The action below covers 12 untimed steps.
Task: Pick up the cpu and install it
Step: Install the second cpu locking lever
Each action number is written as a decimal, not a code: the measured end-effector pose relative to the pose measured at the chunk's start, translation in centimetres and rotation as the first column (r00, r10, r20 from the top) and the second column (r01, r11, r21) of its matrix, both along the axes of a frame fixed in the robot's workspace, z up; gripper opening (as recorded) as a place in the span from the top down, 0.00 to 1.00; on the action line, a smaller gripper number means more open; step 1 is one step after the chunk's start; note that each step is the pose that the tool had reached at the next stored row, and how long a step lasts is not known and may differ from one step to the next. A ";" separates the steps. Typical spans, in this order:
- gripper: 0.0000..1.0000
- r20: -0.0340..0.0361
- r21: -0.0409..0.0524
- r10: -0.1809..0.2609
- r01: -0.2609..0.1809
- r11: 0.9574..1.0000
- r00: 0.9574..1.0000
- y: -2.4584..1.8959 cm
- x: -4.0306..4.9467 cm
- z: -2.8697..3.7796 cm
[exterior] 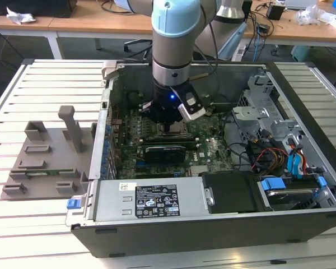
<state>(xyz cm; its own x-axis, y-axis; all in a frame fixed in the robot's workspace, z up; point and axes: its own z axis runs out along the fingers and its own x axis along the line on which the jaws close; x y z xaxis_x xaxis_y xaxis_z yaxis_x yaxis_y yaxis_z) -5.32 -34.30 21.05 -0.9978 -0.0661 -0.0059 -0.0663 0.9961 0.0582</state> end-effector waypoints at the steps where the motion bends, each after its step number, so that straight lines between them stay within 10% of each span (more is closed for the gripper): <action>1: 0.89 -0.004 -0.005 0.000 0.000 1.000 1.000 0.19 0.33 0.00; 7: 0.89 -0.011 -0.028 0.000 0.000 1.000 1.000 0.65 0.96 0.37; 8: 0.89 -0.011 -0.056 -0.001 0.000 0.998 1.000 0.96 0.97 2.26; 12: 0.89 -0.011 -0.074 -0.001 0.000 0.997 1.000 1.17 0.97 5.21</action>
<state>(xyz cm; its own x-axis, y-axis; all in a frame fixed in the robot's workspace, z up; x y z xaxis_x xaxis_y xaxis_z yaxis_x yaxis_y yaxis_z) -4.36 -33.13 26.26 -0.9978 -0.0657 0.0104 -0.0658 0.9977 -0.0149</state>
